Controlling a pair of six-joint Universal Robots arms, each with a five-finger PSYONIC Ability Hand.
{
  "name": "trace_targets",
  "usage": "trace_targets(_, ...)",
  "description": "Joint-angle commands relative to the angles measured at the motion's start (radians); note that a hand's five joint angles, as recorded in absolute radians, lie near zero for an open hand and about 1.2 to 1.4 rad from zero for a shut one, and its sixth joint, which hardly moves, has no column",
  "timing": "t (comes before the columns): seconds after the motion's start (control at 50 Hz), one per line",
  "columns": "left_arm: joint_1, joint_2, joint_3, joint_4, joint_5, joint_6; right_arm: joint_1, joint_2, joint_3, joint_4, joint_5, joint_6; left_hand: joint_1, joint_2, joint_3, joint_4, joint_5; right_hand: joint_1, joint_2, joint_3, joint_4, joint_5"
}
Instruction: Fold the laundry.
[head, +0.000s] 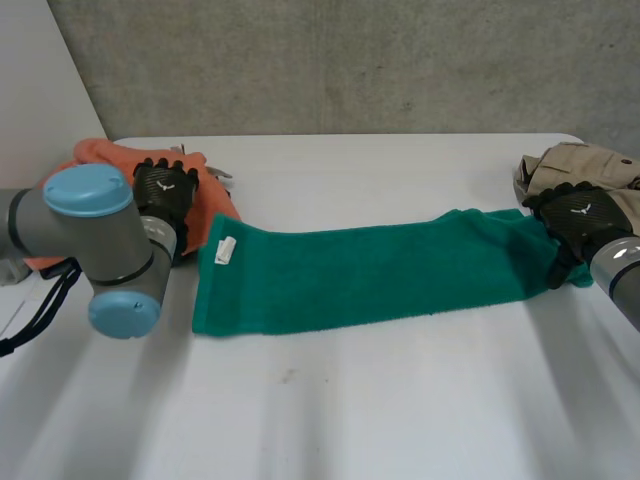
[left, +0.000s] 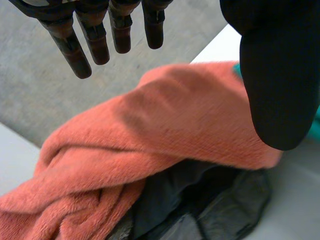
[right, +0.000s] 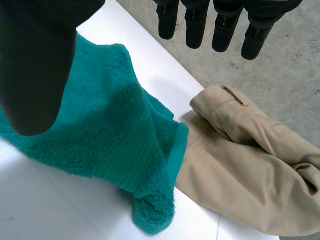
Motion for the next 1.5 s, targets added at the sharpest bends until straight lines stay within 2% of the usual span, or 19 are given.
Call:
trace_targets(0.02, -0.035, 0.124, -0.173, 0.053, 0.112, -0.012, -0.063, 0.030, -0.038, 0.059, -0.102, -0.059, -0.032, -0.033, -0.035, -0.029, -0.054, -0.024, -0.013, -0.016, -0.017, -0.028)
trace_targets(0.12, -0.056, 0.202, -0.268, 0.100, 0.098, -0.026, -0.143, 0.070, -0.073, 0.134, -0.197, -0.160, -0.032, -0.033, -0.035, -0.029, -0.054, 0.131, 0.142, 0.139, 0.139, 0.127)
trace_targets(0.26, -0.070, 0.279, -0.344, 0.119, 0.105, -0.084, -0.197, 0.136, -0.102, 0.164, -0.259, -0.202, -0.032, -0.033, -0.035, -0.029, -0.054, 0.278, 0.289, 0.286, 0.286, 0.275)
trace_targets(0.4, -0.072, 0.293, -0.361, 0.126, 0.116, -0.127, -0.206, 0.199, -0.119, 0.073, -0.268, -0.202, -0.032, -0.033, -0.035, -0.029, -0.054, 0.355, 0.365, 0.363, 0.362, 0.351)
trace_targets(0.58, -0.066, 0.289, -0.361, 0.126, 0.118, -0.129, -0.195, 0.252, -0.145, -0.025, -0.268, -0.168, -0.032, -0.033, -0.035, -0.029, -0.054, 0.454, 0.465, 0.462, 0.462, 0.451)
trace_targets(0.64, -0.064, 0.291, -0.363, 0.126, 0.118, -0.129, -0.190, 0.268, -0.157, -0.049, -0.265, -0.154, -0.032, -0.033, -0.035, -0.029, -0.054, 0.653, 0.664, 0.661, 0.661, 0.650)
trace_targets(0.66, -0.066, 0.293, -0.364, 0.126, 0.118, -0.129, -0.190, 0.271, -0.159, -0.057, -0.262, -0.149, -0.032, -0.033, -0.035, -0.029, -0.054, 0.764, 0.775, 0.772, 0.772, 0.761)
trace_targets(0.68, -0.066, 0.294, -0.366, 0.126, 0.118, -0.129, -0.189, 0.274, -0.162, -0.069, -0.254, -0.142, -0.032, -0.033, -0.035, -0.029, -0.054, 1.173, 1.184, 1.181, 1.181, 1.170)
trace_targets(0.78, -0.069, 0.297, -0.372, 0.133, 0.118, -0.129, -0.200, 0.236, -0.127, -0.079, -0.220, -0.107, -0.032, -0.033, -0.035, -0.029, -0.054, 1.177, 1.188, 1.185, 1.185, 1.174)
trace_targets(0.92, -0.066, 0.329, -0.401, 0.136, 0.118, -0.129, -0.296, 0.102, -0.039, -0.025, -0.199, -0.113, -0.032, -0.033, -0.035, -0.029, -0.054, 1.177, 1.188, 1.185, 1.185, 1.174)
trace_targets(0.98, -0.061, 0.349, -0.420, 0.148, 0.124, -0.129, -0.333, 0.087, -0.050, 0.012, -0.141, -0.171, -0.032, -0.033, -0.035, -0.029, -0.054, 1.177, 1.188, 1.185, 1.185, 1.174)
trace_targets(1.0, -0.058, 0.358, -0.430, 0.154, 0.127, -0.129, -0.344, 0.084, -0.067, 0.035, -0.080, -0.216, -0.032, -0.033, -0.035, -0.029, -0.054, 1.177, 1.188, 1.185, 1.185, 1.174)
trace_targets(1.06, -0.047, 0.381, -0.452, 0.157, 0.133, -0.129, -0.338, 0.079, -0.105, 0.070, 0.029, -0.292, -0.032, -0.033, -0.035, -0.029, -0.054, 1.177, 1.188, 1.185, 1.185, 1.174)
trace_targets(1.1, -0.043, 0.394, -0.464, 0.157, 0.136, -0.129, -0.303, 0.079, -0.124, 0.072, 0.057, -0.303, -0.032, -0.033, -0.035, -0.029, -0.054, 1.177, 1.188, 1.185, 1.185, 1.174)
trace_targets(1.22, -0.023, 0.443, -0.507, 0.157, 0.148, -0.130, -0.063, 0.035, -0.145, 0.001, 0.010, -0.320, -0.032, -0.033, -0.035, -0.029, -0.054, 1.177, 1.188, 1.185, 1.185, 1.174)
trace_targets(1.26, -0.018, 0.463, -0.521, 0.157, 0.151, -0.132, 0.053, 0.008, -0.127, -0.063, -0.045, -0.337, -0.032, -0.033, -0.035, -0.029, -0.054, 1.177, 1.188, 1.185, 1.185, 1.174)
trace_targets(1.28, -0.017, 0.476, -0.528, 0.154, 0.153, -0.132, 0.125, 0.001, -0.109, -0.110, -0.099, -0.350, -0.032, -0.033, -0.035, -0.029, -0.054, 1.177, 1.188, 1.185, 1.185, 1.174)
trace_targets(1.4, -0.015, 0.527, -0.565, 0.153, 0.155, -0.141, 0.396, 0.043, -0.009, -0.279, -0.295, -0.445, -0.032, -0.033, -0.035, -0.029, -0.054, 1.177, 1.188, 1.185, 1.185, 1.174)
trace_targets(1.5, -0.020, 0.549, -0.590, 0.153, 0.159, -0.143, 0.533, 0.120, 0.025, -0.312, -0.317, -0.585, -0.032, -0.033, -0.035, -0.029, -0.054, 1.177, 1.188, 1.185, 1.185, 1.174)
